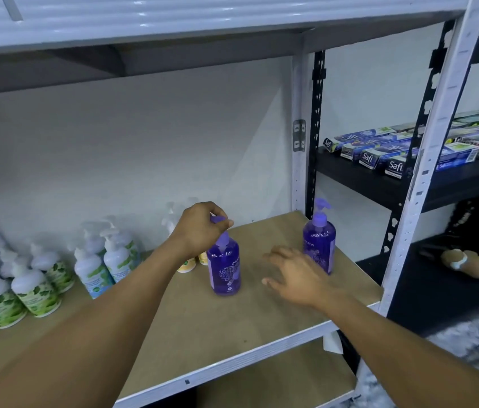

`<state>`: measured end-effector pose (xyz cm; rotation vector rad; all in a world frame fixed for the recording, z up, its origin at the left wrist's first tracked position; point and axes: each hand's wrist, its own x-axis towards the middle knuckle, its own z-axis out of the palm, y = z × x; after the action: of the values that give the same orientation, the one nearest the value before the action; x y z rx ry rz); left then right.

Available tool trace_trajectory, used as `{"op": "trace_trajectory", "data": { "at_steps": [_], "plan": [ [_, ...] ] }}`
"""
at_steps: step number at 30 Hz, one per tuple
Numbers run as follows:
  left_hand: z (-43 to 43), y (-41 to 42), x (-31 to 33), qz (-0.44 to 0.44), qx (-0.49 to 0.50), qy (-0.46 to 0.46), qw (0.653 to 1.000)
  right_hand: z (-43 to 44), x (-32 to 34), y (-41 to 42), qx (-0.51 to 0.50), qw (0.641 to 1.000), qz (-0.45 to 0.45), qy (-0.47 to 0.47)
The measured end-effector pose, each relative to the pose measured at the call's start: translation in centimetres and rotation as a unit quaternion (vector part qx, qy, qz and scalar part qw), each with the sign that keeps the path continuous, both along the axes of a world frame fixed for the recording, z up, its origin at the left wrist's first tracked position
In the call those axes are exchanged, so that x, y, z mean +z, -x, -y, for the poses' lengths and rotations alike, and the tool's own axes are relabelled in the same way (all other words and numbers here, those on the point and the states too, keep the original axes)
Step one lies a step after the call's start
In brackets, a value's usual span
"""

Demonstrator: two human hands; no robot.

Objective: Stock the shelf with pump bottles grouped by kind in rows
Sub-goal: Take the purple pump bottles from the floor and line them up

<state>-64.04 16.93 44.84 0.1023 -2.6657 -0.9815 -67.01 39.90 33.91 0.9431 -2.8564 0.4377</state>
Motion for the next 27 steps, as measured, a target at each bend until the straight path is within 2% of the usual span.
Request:
{"op": "trace_trajectory", "data": {
  "at_steps": [5, 7, 10, 14, 18, 27],
  "plan": [
    [0.3, 0.6, -1.5, -0.035, 0.015, -0.01, 0.999, 0.7, -3.5, 0.8, -0.023, 0.997, 0.074, -0.017],
    [0.6, 0.2, -2.6, -0.066, 0.033, -0.033, 0.997, 0.6, -4.3, 1.2, -0.021, 0.997, 0.074, -0.028],
    [0.6, -1.1, -5.4, -0.085, 0.036, -0.127, 0.988, 0.3, -5.7, 1.8, -0.011, 0.995, 0.079, -0.053],
    [0.4, -2.5, -10.3, -0.118, 0.051, -0.15, 0.98, 0.3, -7.0, 2.0, -0.017, 0.997, 0.056, -0.056],
    [-0.6, -2.4, -14.8, -0.087, 0.028, -0.205, 0.975, 0.5, -7.3, 2.1, -0.021, 0.998, 0.039, -0.052],
    [-2.3, 2.6, -17.6, -0.162, 0.091, -0.184, 0.965, 0.6, -7.7, 2.7, -0.019, 0.999, 0.034, -0.029]
  ]
}}
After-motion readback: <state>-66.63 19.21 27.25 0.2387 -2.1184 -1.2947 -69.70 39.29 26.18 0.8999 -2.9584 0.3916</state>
